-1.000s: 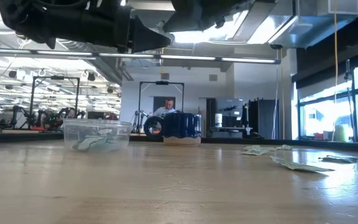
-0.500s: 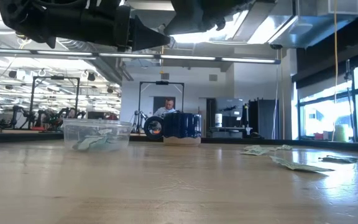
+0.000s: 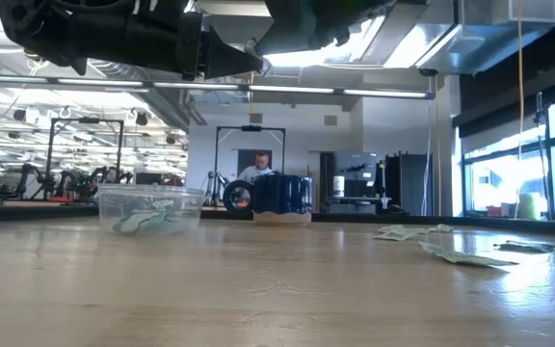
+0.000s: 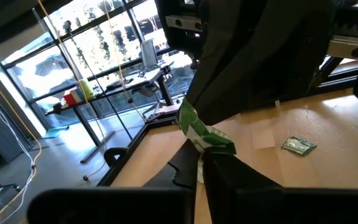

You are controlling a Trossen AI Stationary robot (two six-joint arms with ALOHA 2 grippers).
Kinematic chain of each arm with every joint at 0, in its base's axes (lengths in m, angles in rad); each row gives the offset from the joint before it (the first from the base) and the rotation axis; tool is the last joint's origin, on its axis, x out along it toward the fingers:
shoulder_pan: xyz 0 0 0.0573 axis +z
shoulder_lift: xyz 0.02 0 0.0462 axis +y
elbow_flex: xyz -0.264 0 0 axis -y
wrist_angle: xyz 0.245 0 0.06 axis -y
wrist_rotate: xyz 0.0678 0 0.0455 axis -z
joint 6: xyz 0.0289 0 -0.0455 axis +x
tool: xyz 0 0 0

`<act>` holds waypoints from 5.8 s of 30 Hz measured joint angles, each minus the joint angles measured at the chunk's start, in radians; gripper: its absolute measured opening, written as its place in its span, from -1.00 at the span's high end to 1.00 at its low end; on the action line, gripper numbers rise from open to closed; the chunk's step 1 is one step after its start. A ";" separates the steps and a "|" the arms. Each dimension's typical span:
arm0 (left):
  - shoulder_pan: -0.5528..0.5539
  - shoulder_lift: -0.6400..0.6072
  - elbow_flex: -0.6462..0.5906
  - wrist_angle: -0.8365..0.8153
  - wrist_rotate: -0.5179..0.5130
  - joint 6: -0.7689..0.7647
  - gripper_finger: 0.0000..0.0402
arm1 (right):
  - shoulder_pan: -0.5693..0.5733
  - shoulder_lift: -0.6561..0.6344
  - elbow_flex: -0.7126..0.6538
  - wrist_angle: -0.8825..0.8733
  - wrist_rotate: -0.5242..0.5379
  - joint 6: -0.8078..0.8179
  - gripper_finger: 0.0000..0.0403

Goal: Pick and place Stevia / Truvia into bins
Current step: Put the bottom green stevia packet into the transparent container

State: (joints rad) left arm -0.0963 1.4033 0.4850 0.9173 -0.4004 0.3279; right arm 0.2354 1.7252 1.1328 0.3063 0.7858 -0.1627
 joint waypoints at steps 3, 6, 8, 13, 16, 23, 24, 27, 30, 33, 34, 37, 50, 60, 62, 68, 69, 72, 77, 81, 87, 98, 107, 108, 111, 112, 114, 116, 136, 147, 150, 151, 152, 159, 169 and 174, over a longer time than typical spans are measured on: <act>-0.001 0.000 0.000 0.000 0.007 0.000 0.93 | 0.015 -0.002 0.000 0.002 0.008 -0.027 0.91; 0.000 0.000 0.000 -0.013 0.003 0.000 0.95 | 0.039 -0.026 0.000 -0.008 0.058 -0.031 0.77; 0.000 0.000 -0.001 -0.016 0.000 0.000 0.96 | 0.061 -0.060 0.000 -0.054 0.092 -0.026 0.66; 0.000 0.000 -0.001 -0.069 0.002 -0.023 0.94 | 0.134 -0.162 0.001 -0.325 0.101 0.117 0.40; 0.000 -0.017 -0.001 -0.176 -0.001 -0.053 0.94 | 0.169 -0.222 0.001 -0.567 0.054 0.311 0.34; -0.001 -0.158 0.085 -0.807 0.005 -0.170 0.94 | 0.187 -0.261 0.001 -1.016 -0.053 0.770 0.33; -0.001 -0.173 0.110 -0.927 0.007 -0.199 0.94 | 0.187 -0.260 0.000 -1.060 -0.068 0.811 0.33; -0.001 -0.183 0.184 -1.205 0.015 -0.273 0.94 | 0.187 -0.254 0.000 -1.145 -0.102 0.897 0.33; -0.002 -0.174 0.233 -1.377 0.026 -0.311 0.94 | 0.187 -0.249 0.000 -1.161 -0.102 0.921 0.33; -0.002 -0.160 0.240 -1.442 0.030 -0.289 0.94 | 0.187 -0.248 0.000 -1.163 -0.103 0.920 0.33; -0.004 -0.153 0.240 -1.452 0.036 -0.266 0.94 | 0.187 -0.248 0.000 -1.164 -0.104 0.921 0.33; -0.016 -0.121 0.240 -1.475 0.036 -0.197 0.94 | 0.187 -0.248 0.000 -1.164 -0.107 0.920 0.33; -0.059 -0.010 0.240 -1.451 -0.070 0.005 0.78 | 0.187 -0.248 0.000 -1.164 -0.172 0.921 0.33; -0.060 -0.072 0.240 -1.445 -0.064 -0.073 0.59 | 0.181 -0.248 0.000 -1.281 -0.341 1.006 0.33; -0.060 -0.107 0.240 -1.444 -0.038 -0.112 0.59 | 0.174 -0.248 -0.010 -1.342 -0.347 1.076 0.33; -0.060 -0.212 0.240 -1.407 0.071 -0.220 0.62 | 0.160 -0.248 -0.097 -1.340 -0.443 1.115 0.33; -0.060 -0.225 0.240 -1.387 0.099 -0.237 0.63 | 0.160 -0.248 -0.118 -1.327 -0.445 1.123 0.33; -0.060 -0.256 0.240 -1.310 0.193 -0.271 0.65 | 0.155 -0.248 -0.179 -1.294 -0.507 1.157 0.33; -0.060 -0.269 0.240 -1.203 0.292 -0.281 0.67 | 0.128 -0.248 -0.271 -1.217 -0.535 1.332 0.33; -0.060 -0.269 0.240 -1.195 0.306 -0.266 0.67 | 0.108 -0.248 -0.332 -1.118 -0.594 1.339 0.33; -0.060 -0.269 0.240 -1.198 0.306 -0.263 0.68 | 0.094 -0.248 -0.409 -1.021 -0.643 1.340 0.38; -0.060 -0.269 0.240 -1.198 0.306 -0.262 0.68 | 0.094 -0.250 -0.467 -0.956 -0.690 1.338 0.72; -0.060 -0.269 0.240 -1.198 0.305 -0.262 0.71 | 0.094 -0.250 -0.467 -0.958 -0.691 1.336 0.98; -0.060 -0.269 0.240 -1.198 0.305 -0.262 0.70 | 0.094 -0.250 -0.465 -0.961 -0.691 1.336 0.97; -0.060 -0.269 0.240 -1.197 0.305 -0.262 0.70 | 0.094 -0.247 -0.448 -0.982 -0.696 1.327 0.96; -0.060 -0.269 0.240 -1.195 0.305 -0.262 0.70 | 0.094 -0.247 -0.437 -0.983 -0.696 1.311 0.96; -0.060 -0.267 0.240 -1.174 0.305 -0.245 0.70 | 0.094 -0.247 -0.409 -0.970 -0.695 1.275 0.98; -0.060 -0.257 0.240 -1.147 0.304 -0.172 0.69 | 0.094 -0.247 -0.381 -0.975 -0.678 1.234 0.99; -0.154 0.103 0.240 -0.459 0.234 0.876 0.44 | 0.050 -0.248 -0.121 -0.656 -0.618 0.852 0.99; -0.157 0.179 0.240 -0.280 0.157 1.006 0.43 | -0.004 -0.248 -0.120 -0.556 -0.692 0.853 0.99; -0.157 0.179 0.240 -0.281 0.158 1.019 0.43 | -0.010 -0.248 -0.120 -0.529 -0.711 0.861 0.99; -0.157 0.179 0.240 -0.283 0.158 1.019 0.43 | -0.011 -0.248 -0.120 -0.511 -0.725 0.860 0.99; -0.156 0.179 0.240 -0.284 0.158 1.019 0.44 | -0.011 -0.248 -0.120 -0.491 -0.739 0.860 0.99; -0.150 0.179 0.240 -0.283 0.159 1.020 0.45 | -0.011 -0.248 -0.120 -0.466 -0.755 0.860 0.99; -0.150 0.179 0.240 -0.281 0.235 1.020 0.57 | -0.011 -0.243 -0.120 -0.451 -0.757 0.859 0.99; -0.151 0.179 0.240 -0.248 0.250 1.019 0.70 | -0.011 -0.236 -0.120 -0.445 -0.754 0.859 0.99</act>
State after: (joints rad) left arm -0.2470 1.5822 0.7246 0.6697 -0.1503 1.3472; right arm 0.2241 1.4893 1.0126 -0.1391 0.0322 0.6964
